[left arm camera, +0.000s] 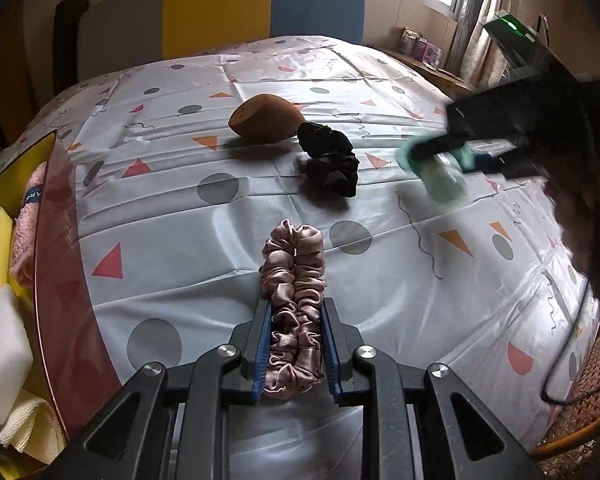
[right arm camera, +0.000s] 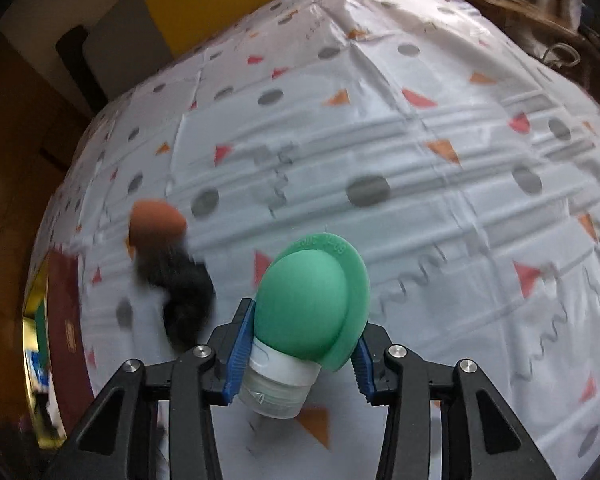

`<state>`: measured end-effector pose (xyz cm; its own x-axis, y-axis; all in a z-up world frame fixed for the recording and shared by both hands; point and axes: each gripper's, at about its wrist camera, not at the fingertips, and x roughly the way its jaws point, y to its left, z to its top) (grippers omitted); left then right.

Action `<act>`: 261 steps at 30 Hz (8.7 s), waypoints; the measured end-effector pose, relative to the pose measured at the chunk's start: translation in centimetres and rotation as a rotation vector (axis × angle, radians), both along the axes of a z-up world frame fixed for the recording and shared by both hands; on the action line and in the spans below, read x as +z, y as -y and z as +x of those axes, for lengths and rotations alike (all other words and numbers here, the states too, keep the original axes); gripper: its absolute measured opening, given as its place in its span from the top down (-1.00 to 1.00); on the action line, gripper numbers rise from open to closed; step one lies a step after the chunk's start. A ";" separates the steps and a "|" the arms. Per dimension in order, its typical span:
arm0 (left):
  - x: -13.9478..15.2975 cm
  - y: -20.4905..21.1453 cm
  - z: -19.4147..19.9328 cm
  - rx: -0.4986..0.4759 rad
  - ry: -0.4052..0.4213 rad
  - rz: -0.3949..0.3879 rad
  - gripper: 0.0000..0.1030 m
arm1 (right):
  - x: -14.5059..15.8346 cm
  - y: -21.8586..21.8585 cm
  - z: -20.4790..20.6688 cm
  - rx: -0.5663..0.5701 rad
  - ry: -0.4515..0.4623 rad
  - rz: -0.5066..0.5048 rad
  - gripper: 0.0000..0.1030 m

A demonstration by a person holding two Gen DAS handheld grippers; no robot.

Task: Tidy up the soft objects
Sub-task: 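Grasp the mint-green capped bottle with the right tool while the left tool holds the scrunchie, then carry the pink scrunchie into the tray with the left tool and release it, then carry the green-capped bottle into the tray with the right tool and release it, then move the right tool back to the bed while the left tool approaches the brown makeup sponge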

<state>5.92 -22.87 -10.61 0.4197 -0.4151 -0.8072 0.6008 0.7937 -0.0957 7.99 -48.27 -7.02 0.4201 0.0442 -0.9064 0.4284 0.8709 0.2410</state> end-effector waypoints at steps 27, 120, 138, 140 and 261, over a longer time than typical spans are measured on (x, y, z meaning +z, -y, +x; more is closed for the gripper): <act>10.7 -3.7 -4.3 0.023 0.139 -0.084 0.64 | -1.8 0.3 -1.4 0.029 0.016 -0.026 0.08; 10.8 -24.5 0.3 0.582 0.122 -0.028 0.35 | -1.7 -1.3 -0.4 0.104 -0.006 -0.186 0.07; 10.9 -26.4 -0.5 0.606 0.129 -0.032 0.35 | -0.3 -0.9 -1.0 0.045 0.019 -0.170 0.08; 10.8 -26.7 -0.5 0.612 0.124 -0.041 0.35 | 0.4 -1.3 -1.2 0.048 0.038 -0.174 0.08; 12.4 -12.1 0.1 0.272 0.207 0.093 0.34 | 2.8 -1.4 -2.3 -0.095 0.213 -0.133 -0.50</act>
<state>5.99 -10.75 1.76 0.6634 -0.1942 -0.7226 0.3649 0.9271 0.0858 5.70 -46.85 -4.27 0.5983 -0.1180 -0.7926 0.4619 0.8590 0.2208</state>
